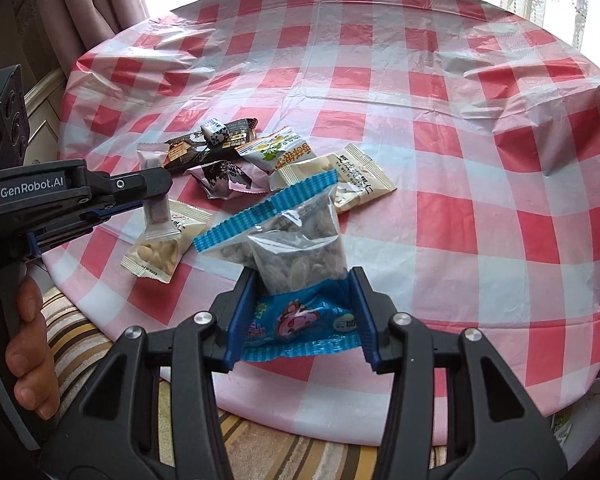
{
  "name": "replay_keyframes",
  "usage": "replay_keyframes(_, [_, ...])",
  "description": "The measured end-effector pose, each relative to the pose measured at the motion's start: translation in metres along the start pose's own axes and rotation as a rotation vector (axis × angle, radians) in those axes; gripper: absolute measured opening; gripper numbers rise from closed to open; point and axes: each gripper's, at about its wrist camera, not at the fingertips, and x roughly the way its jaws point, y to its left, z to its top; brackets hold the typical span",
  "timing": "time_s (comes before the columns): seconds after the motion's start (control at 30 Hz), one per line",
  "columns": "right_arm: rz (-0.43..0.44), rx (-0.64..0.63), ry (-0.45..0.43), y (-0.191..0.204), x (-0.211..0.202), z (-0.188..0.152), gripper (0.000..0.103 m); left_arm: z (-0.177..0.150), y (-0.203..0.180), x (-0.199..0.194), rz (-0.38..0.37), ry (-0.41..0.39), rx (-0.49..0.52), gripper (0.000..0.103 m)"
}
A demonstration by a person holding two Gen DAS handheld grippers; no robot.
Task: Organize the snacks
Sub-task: 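Carry both packets to the white box and release them inside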
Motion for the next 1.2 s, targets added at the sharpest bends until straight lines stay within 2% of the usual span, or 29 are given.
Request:
replay_keyframes(0.77, [-0.106, 0.202, -0.057, -0.099, -0.069, -0.06, 0.05, -0.072, -0.109, 0.029, -0.073, 0.15, 0.24, 0.013])
replay_keyframes(1.2, [-0.235, 0.361, -0.071, -0.179, -0.114, -0.115, 0.05, -0.128, -0.18, 0.046, -0.13, 0.26, 0.41, 0.013])
